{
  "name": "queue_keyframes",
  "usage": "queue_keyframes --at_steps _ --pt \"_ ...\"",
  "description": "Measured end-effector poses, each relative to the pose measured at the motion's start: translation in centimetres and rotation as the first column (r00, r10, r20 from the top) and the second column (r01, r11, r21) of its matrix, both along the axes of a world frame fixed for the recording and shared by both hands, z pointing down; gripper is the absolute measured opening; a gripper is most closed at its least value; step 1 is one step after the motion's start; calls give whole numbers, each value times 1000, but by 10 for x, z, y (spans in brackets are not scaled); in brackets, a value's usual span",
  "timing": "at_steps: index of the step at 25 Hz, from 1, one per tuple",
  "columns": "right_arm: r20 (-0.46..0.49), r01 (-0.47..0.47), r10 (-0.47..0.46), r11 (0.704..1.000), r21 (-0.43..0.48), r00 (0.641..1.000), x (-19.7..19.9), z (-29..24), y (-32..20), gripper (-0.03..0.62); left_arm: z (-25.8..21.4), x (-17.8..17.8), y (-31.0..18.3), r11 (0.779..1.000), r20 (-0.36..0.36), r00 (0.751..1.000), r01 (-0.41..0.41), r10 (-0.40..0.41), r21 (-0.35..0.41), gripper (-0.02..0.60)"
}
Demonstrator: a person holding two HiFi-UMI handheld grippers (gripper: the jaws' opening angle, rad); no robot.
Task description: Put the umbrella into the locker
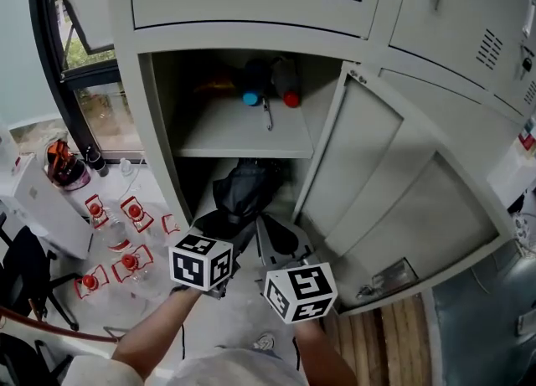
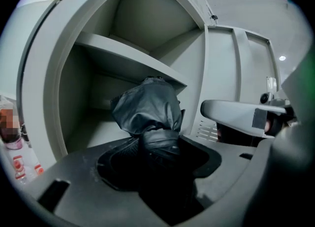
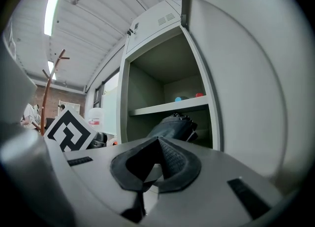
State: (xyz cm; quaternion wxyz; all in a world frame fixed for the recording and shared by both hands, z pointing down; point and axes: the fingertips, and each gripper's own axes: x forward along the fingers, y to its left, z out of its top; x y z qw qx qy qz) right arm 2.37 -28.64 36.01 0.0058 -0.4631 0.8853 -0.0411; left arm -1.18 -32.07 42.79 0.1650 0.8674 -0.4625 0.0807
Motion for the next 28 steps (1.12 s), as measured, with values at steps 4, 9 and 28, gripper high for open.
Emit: queue_keyframes --at_steps 4,9,28 --pt "7 30 -30 1000 -5 1000 3 0 -6 3 3 3 -7 1000 13 1000 22 -22 -6 252" --pt "11 84 -84 996 -13 996 0 2 -8 3 6 4 -16 999 47 998 48 -48 -5 252" --pt "5 7 -7 1000 -5 1000 -5 -1 -33 3 -5 1 -53 997 139 988 -66 60 38 252"
